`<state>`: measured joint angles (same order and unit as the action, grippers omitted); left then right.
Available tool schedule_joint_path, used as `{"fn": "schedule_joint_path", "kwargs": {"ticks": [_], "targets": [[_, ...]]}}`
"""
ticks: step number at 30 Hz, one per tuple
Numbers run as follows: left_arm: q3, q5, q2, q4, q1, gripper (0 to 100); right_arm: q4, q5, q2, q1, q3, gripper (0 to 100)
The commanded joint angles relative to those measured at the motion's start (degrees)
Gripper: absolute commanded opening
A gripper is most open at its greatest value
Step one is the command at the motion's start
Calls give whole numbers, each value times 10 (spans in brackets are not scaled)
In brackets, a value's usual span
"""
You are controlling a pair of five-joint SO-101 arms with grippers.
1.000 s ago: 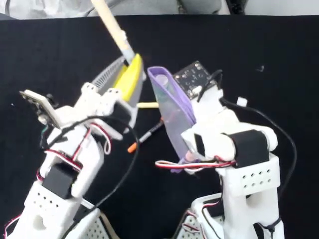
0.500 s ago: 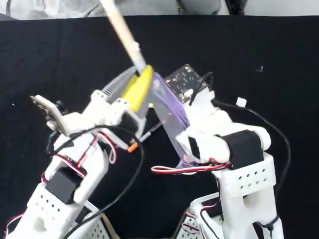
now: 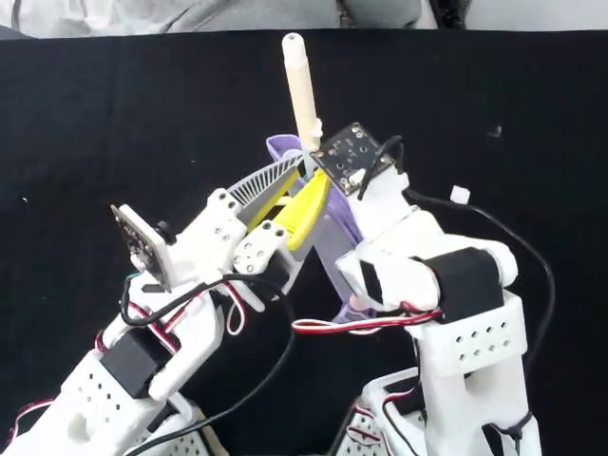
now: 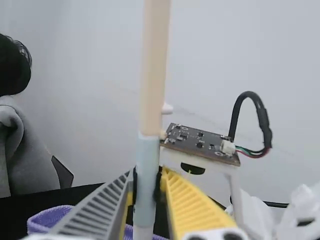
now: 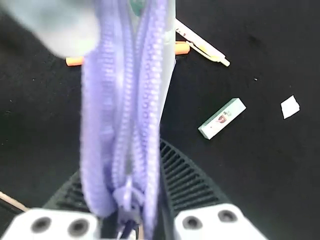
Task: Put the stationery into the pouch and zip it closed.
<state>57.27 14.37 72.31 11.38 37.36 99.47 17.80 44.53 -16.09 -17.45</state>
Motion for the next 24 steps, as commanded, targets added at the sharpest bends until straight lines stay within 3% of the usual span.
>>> {"fn": "schedule_joint_path", "kwargs": {"ticks": [1, 8, 13, 20, 24], "targets": [[3, -6, -2, -3, -18, 29, 0, -1, 7, -7, 4, 11], [-2, 7, -2, -46, -82, 29, 0, -1, 7, -7, 5, 11], [-2, 86, -2, -67, -123, 29, 0, -1, 7, -7, 5, 11], [29, 87, -8, -69, -124, 29, -1, -1, 7, -7, 5, 11], [58, 87, -9, -127, -124, 29, -2, -1, 7, -7, 5, 11]]}}
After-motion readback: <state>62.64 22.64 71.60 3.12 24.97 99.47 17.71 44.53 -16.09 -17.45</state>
